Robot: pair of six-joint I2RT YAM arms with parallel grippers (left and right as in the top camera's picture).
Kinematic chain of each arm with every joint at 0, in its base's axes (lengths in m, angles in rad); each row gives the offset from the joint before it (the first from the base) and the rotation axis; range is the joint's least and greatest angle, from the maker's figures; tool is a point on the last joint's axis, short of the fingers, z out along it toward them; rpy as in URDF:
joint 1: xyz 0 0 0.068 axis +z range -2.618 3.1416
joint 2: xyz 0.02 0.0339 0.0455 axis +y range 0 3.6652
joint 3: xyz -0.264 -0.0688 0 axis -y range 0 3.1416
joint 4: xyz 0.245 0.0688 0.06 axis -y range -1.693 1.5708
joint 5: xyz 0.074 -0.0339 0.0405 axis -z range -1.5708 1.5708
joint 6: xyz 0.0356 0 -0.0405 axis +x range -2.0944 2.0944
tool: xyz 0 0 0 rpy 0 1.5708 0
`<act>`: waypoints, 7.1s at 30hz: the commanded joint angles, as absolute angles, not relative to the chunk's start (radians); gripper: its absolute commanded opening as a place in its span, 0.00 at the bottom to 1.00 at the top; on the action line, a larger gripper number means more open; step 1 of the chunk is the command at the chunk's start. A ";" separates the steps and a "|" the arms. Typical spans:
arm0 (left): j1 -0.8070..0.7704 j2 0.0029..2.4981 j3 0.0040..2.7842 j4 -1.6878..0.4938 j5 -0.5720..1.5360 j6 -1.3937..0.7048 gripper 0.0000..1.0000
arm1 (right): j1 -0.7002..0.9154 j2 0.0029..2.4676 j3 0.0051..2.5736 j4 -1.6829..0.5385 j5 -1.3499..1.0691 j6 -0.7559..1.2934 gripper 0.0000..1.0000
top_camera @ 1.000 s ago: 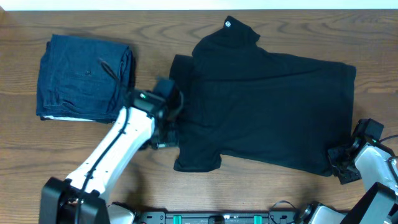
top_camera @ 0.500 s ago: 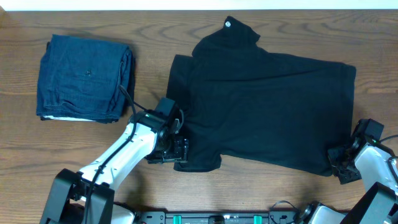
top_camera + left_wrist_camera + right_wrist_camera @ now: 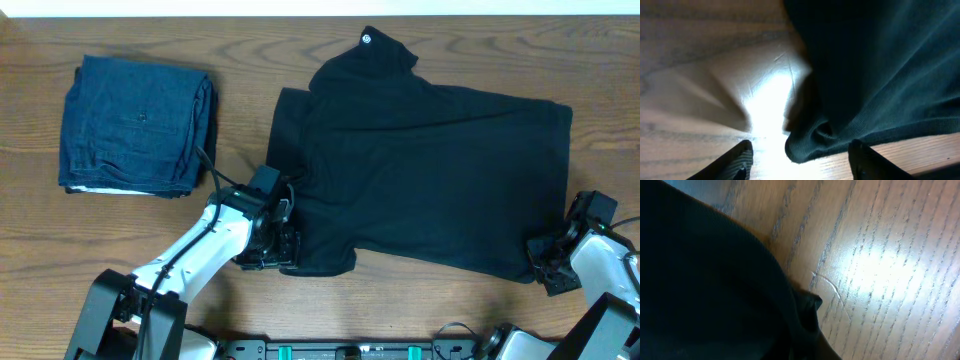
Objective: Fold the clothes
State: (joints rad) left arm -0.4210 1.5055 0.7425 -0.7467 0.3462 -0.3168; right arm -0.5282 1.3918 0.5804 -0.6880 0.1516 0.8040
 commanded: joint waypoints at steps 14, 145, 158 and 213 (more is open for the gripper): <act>-0.476 1.503 0.703 -0.662 0.358 -0.369 0.54 | -0.536 1.410 0.546 -0.688 0.153 0.807 0.08; -0.422 1.820 1.258 -0.259 -0.020 -0.413 0.06 | -0.535 1.753 0.886 -0.350 -0.005 0.660 0.02; -0.422 1.915 1.258 -0.136 -0.019 -0.413 0.06 | -0.535 1.763 0.886 -0.285 -0.018 0.656 0.11; -0.398 1.942 1.262 -0.587 0.025 -0.402 0.53 | -0.339 1.623 0.895 -0.547 -0.109 0.322 0.13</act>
